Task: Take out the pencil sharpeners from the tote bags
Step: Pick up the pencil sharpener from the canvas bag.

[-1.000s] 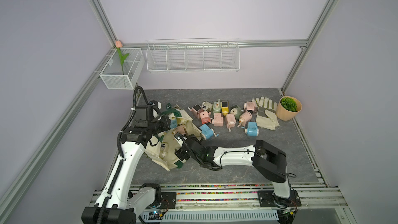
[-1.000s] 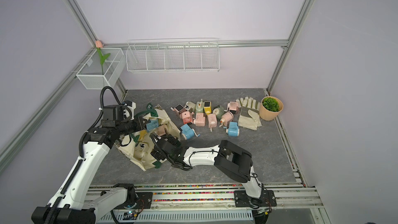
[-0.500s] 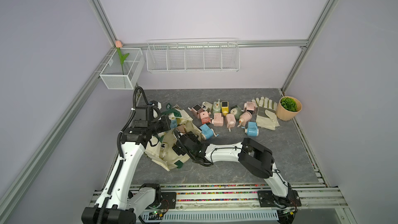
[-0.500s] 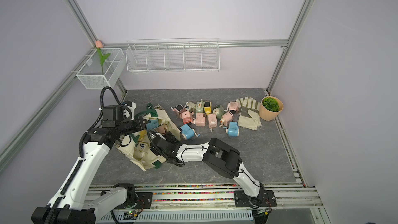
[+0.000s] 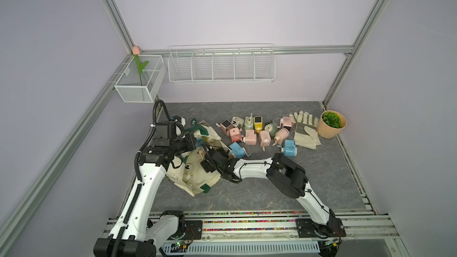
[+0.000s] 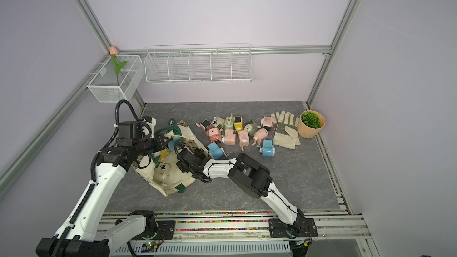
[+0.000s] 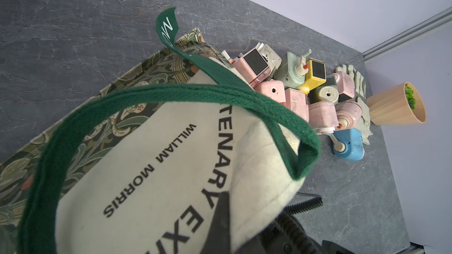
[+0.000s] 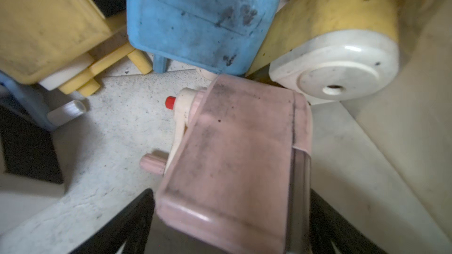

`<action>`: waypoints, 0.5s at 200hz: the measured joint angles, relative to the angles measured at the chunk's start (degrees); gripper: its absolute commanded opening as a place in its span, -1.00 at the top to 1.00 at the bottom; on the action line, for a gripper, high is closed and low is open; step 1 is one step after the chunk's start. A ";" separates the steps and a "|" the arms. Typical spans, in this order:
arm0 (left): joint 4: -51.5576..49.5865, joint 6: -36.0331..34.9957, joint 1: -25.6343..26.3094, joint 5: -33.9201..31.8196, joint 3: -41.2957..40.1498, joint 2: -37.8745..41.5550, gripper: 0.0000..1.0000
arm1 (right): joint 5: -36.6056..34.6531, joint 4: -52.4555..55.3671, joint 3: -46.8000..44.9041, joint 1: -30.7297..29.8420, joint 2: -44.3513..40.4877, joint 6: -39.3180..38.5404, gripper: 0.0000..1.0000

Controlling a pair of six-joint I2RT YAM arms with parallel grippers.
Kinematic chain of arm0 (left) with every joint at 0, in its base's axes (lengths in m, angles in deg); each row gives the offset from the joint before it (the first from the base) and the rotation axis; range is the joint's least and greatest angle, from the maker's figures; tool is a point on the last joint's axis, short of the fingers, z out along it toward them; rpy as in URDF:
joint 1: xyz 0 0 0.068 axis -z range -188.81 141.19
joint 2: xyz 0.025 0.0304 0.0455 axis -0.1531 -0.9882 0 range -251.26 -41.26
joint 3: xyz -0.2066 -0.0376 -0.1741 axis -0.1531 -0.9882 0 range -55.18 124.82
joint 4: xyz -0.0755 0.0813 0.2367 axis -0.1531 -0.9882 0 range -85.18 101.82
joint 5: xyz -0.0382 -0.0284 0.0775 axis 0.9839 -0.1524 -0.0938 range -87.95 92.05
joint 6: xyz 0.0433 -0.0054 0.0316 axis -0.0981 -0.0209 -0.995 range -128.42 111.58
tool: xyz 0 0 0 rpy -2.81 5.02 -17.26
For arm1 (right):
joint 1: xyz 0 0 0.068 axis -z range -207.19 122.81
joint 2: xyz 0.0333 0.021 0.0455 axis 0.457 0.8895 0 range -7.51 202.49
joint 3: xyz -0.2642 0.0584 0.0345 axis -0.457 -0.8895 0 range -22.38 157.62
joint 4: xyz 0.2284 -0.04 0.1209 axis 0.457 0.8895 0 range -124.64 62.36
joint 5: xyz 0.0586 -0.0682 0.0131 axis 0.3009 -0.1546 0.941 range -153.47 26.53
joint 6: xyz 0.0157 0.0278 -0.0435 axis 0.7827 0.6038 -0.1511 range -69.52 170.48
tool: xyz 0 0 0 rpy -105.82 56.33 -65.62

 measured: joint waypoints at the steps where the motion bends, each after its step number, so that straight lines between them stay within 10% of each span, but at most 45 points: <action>1: 0.00 0.02 0.00 0.02 0.00 0.00 1.00 | 0.07 0.00 0.02 0.02 0.00 0.02 -0.80; 100: 0.07 0.02 0.00 -0.02 -0.04 0.00 1.00 | 3.56 -1.29 1.01 1.01 1.40 -0.83 -0.29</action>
